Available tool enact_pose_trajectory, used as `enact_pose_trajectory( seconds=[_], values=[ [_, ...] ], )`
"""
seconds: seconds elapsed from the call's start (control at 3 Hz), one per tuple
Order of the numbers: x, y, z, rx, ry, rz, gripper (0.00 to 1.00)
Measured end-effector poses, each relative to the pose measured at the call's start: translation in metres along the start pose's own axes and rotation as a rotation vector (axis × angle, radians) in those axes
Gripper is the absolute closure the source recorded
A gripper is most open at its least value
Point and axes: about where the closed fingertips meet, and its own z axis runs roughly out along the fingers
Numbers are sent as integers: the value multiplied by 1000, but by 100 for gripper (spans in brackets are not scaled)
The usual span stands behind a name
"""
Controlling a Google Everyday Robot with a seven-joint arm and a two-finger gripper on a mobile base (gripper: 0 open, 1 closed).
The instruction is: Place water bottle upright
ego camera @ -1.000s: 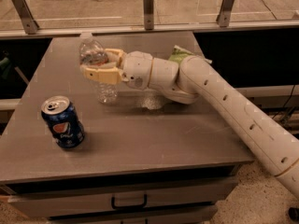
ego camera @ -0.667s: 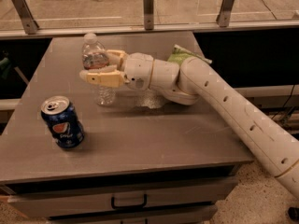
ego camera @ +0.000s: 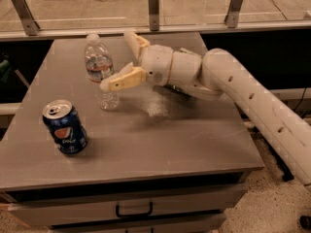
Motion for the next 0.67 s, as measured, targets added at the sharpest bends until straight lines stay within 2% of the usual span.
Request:
enact_pose_trajectory(
  seconds=[0.33, 0.67],
  values=[
    [-52, -31, -49, 72, 106, -92, 0],
    [-111, -55, -107, 133, 260, -194, 0]
  ],
)
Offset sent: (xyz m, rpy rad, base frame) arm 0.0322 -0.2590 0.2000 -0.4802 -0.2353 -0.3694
